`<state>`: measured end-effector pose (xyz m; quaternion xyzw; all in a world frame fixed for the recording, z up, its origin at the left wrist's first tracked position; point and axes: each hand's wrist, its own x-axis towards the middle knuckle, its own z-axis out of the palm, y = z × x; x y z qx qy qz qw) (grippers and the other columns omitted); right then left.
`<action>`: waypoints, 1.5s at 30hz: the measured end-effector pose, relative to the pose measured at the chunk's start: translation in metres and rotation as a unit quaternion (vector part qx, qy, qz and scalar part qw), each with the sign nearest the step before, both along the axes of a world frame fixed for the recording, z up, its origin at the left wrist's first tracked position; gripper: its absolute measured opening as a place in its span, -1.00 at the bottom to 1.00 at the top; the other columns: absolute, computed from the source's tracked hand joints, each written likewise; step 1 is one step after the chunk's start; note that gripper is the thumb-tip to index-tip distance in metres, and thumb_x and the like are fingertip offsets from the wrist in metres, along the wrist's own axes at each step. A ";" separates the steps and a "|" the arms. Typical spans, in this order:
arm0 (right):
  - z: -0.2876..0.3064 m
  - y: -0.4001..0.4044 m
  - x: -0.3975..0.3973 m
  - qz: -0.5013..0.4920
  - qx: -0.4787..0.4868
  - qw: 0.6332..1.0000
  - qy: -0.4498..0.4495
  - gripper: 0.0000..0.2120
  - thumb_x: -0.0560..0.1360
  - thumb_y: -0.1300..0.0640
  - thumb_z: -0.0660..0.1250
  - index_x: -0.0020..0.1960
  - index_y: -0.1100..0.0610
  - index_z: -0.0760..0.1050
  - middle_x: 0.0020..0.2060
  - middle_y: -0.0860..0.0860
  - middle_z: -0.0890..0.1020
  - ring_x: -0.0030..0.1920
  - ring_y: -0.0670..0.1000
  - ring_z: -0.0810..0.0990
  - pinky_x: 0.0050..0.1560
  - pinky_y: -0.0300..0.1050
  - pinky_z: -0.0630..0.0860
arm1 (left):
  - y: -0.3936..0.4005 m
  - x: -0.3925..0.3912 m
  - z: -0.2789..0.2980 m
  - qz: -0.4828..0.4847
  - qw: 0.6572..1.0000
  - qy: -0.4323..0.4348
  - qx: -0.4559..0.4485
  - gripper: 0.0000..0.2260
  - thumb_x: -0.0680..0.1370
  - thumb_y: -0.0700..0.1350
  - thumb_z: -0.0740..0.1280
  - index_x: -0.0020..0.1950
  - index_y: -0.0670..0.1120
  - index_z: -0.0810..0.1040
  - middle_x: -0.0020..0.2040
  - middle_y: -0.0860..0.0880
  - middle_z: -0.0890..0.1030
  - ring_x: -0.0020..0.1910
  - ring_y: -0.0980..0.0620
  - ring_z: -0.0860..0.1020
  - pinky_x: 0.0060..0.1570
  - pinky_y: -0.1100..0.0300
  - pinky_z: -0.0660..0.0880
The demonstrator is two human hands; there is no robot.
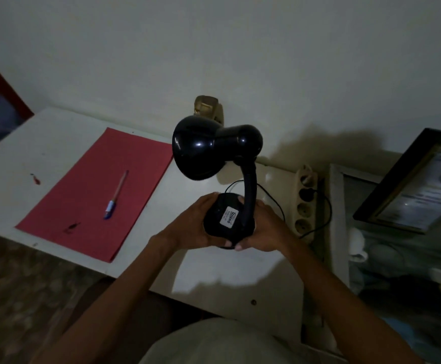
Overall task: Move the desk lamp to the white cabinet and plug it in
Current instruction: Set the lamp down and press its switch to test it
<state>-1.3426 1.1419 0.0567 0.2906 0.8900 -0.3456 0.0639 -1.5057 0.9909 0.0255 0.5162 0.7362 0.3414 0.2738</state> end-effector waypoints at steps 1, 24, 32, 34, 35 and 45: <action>0.001 0.005 0.001 0.015 -0.011 1.000 0.002 0.20 0.02 -0.03 0.71 0.54 -0.08 0.18 0.44 -0.07 0.35 0.38 -0.02 0.41 0.20 -0.30 0.35 | -0.003 0.004 -0.001 0.008 1.000 0.002 0.005 -0.01 0.15 0.36 0.57 0.45 0.40 0.09 0.38 0.48 0.20 0.34 0.48 0.26 0.29 0.51 0.27; -0.014 -0.081 0.039 -0.193 0.057 0.963 0.178 -0.29 0.43 0.28 0.40 0.49 0.01 0.20 0.39 -0.02 0.31 0.35 0.00 0.43 0.21 -0.21 0.47 | -0.025 0.087 -0.028 0.212 0.969 0.107 0.064 0.01 0.37 0.41 0.36 0.59 -0.17 0.10 0.57 -0.12 0.24 0.51 -0.06 0.29 0.44 -0.16 0.29; -0.027 -0.099 0.011 0.005 0.192 0.976 0.100 -0.38 0.58 -0.09 0.22 0.57 0.07 0.17 0.56 0.04 0.19 0.57 0.08 0.12 0.55 0.05 0.18 | -0.063 0.055 -0.040 0.126 0.950 0.279 -0.052 -0.22 0.56 0.35 0.02 0.61 -0.11 -0.02 0.63 -0.06 -0.03 0.61 -0.01 -0.06 0.57 -0.04 -0.08; -0.034 -0.091 0.004 0.035 0.218 0.972 0.080 -0.36 0.61 -0.15 0.13 0.60 0.06 0.08 0.60 0.02 0.09 0.61 0.07 -0.03 0.60 0.05 -0.02 | -0.066 0.053 -0.040 0.118 0.948 0.287 -0.073 -0.24 0.57 0.36 -0.05 0.62 -0.09 -0.05 0.62 -0.04 -0.09 0.60 0.00 -0.12 0.57 -0.03 -0.15; -0.037 -0.087 0.003 0.046 0.230 0.969 0.074 -0.36 0.62 -0.15 0.10 0.61 0.05 0.04 0.61 0.02 0.05 0.61 0.07 -0.07 0.60 0.04 -0.07 | -0.066 0.053 -0.040 0.115 0.948 0.287 -0.078 -0.24 0.57 0.36 -0.04 0.62 -0.08 -0.06 0.62 -0.03 -0.09 0.60 0.01 -0.13 0.57 -0.03 -0.16; -0.052 -0.080 -0.006 0.016 0.270 0.960 0.070 -0.37 0.62 -0.17 0.08 0.61 0.05 0.04 0.61 0.04 0.05 0.61 0.14 -0.04 0.58 0.08 0.04 | -0.061 0.033 -0.043 0.110 0.944 0.302 -0.081 -0.32 0.60 0.33 -0.07 0.62 -0.02 0.00 0.63 0.00 0.01 0.61 0.03 -0.07 0.57 -0.08 -0.09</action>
